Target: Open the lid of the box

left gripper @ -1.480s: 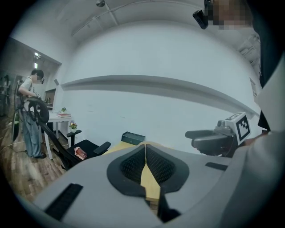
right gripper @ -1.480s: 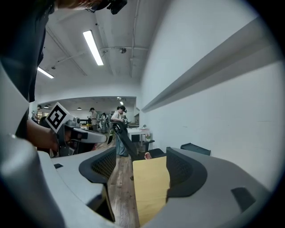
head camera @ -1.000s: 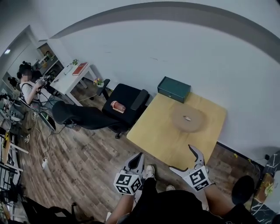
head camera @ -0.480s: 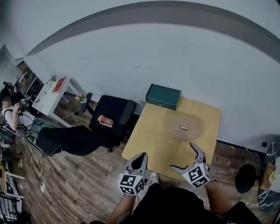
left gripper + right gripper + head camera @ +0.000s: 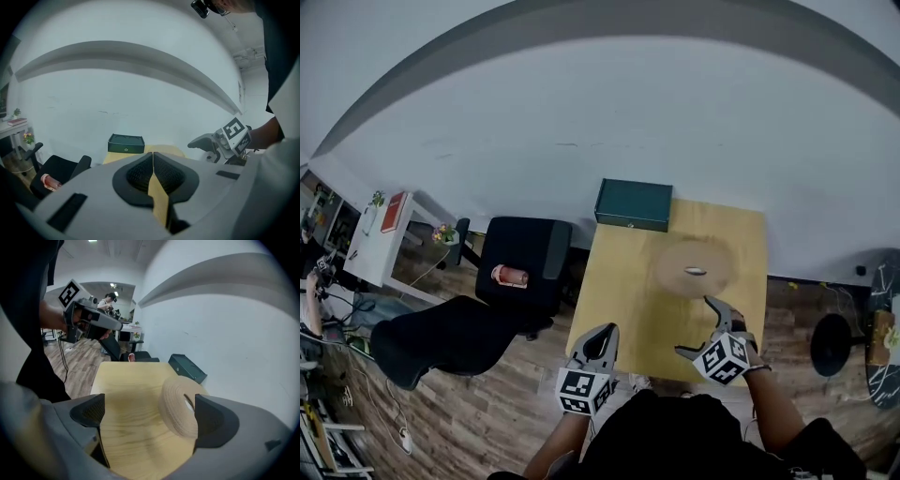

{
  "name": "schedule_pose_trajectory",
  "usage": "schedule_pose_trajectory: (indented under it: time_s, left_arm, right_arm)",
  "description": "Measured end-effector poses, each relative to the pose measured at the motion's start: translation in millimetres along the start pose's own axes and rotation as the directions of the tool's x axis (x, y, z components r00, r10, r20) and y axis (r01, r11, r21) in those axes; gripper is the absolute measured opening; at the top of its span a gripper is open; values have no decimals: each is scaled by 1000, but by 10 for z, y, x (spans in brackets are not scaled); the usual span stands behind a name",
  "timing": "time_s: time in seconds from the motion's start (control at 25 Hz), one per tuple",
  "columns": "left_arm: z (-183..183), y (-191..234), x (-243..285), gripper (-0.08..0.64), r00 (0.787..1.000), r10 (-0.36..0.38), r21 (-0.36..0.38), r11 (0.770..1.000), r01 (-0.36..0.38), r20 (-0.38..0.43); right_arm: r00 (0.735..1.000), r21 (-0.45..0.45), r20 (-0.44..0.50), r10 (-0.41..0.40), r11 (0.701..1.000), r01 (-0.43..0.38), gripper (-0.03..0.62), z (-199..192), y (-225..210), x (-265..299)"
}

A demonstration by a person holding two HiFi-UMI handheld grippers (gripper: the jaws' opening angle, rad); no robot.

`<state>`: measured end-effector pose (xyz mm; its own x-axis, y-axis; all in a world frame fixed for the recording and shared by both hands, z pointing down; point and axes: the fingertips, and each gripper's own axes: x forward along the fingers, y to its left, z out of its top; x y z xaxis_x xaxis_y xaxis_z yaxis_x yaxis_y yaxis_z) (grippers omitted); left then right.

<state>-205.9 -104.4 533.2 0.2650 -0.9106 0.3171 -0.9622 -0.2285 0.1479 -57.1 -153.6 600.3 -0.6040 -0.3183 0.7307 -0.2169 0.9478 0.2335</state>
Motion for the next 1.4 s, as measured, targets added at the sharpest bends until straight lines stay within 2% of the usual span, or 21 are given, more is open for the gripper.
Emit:
schedule_pose_trajectory:
  time_s: [0.2, 0.4, 0.6, 0.8, 1.0, 1.24, 1.4]
  left_arm:
    - [-57, 94, 162, 21, 997, -71, 42, 996, 73, -34]
    - [6, 164, 329, 21, 998, -63, 29, 998, 63, -15]
    - [22, 90, 510, 21, 998, -62, -4, 998, 62, -15]
    - [-133, 129, 605, 21, 997, -58, -68, 996, 55, -45]
    - [-191, 202, 618, 21, 997, -37, -55, 998, 33, -66]
    - [-213, 220, 668, 21, 997, -40, -54, 998, 36, -73]
    - [-203, 216, 719, 21, 996, -58, -100, 994, 51, -65]
  right_arm:
    - [991, -98, -130, -5, 995, -8, 596, -190, -115, 183]
    - [981, -129, -191, 22, 990, -47, 588, -322, -277, 344]
    - [968, -167, -235, 86, 978, -127, 558, -444, -442, 581]
    - [948, -150, -280, 153, 968, -201, 539, -525, -571, 755]
    - [926, -164, -326, 189, 954, -252, 515, -578, -625, 897]
    - [921, -147, -340, 190, 957, -252, 491, -549, -704, 1034]
    - [906, -125, -370, 204, 956, -266, 442, -580, -732, 1077]
